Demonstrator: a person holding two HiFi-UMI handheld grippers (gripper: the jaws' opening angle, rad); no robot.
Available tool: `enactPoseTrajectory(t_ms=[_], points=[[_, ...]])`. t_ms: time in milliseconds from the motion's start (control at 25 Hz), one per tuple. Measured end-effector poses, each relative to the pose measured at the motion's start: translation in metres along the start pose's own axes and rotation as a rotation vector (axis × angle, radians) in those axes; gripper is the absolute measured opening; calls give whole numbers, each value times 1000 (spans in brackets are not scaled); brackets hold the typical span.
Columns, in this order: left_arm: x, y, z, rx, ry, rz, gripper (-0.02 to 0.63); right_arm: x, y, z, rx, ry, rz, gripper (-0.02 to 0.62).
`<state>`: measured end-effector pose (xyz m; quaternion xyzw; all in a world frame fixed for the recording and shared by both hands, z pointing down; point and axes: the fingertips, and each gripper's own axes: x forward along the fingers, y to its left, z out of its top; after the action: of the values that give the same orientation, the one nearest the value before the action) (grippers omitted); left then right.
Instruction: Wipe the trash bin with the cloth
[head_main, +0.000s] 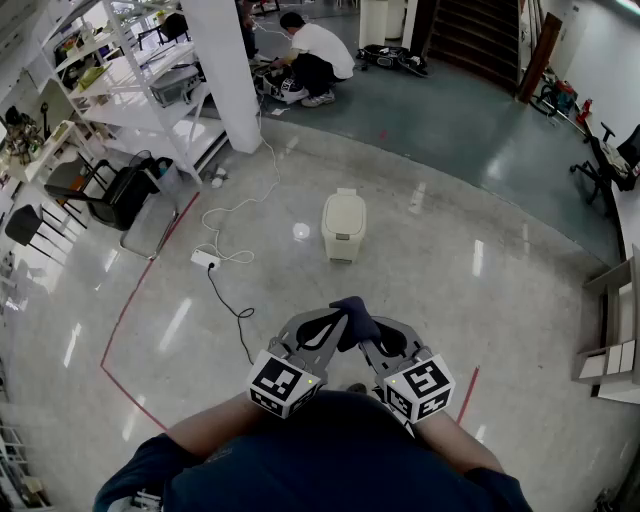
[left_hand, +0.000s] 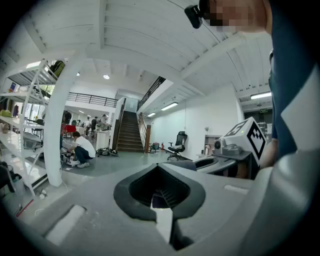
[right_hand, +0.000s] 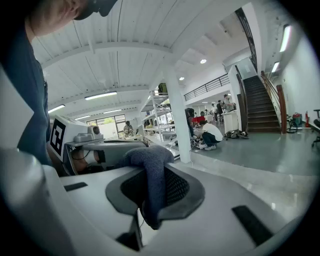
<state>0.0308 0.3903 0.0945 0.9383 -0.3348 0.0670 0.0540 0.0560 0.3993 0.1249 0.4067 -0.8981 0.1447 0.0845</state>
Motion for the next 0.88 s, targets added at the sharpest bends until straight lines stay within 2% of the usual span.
enactPoseTrajectory(t_ms=[480,880], points=[[20,-2,3,4,14,14,-3,-3,-19,4,13,-4,17,54],[51,-8,-3,7,27,51,-3,-8,-52,-1,20,-21,31,54]])
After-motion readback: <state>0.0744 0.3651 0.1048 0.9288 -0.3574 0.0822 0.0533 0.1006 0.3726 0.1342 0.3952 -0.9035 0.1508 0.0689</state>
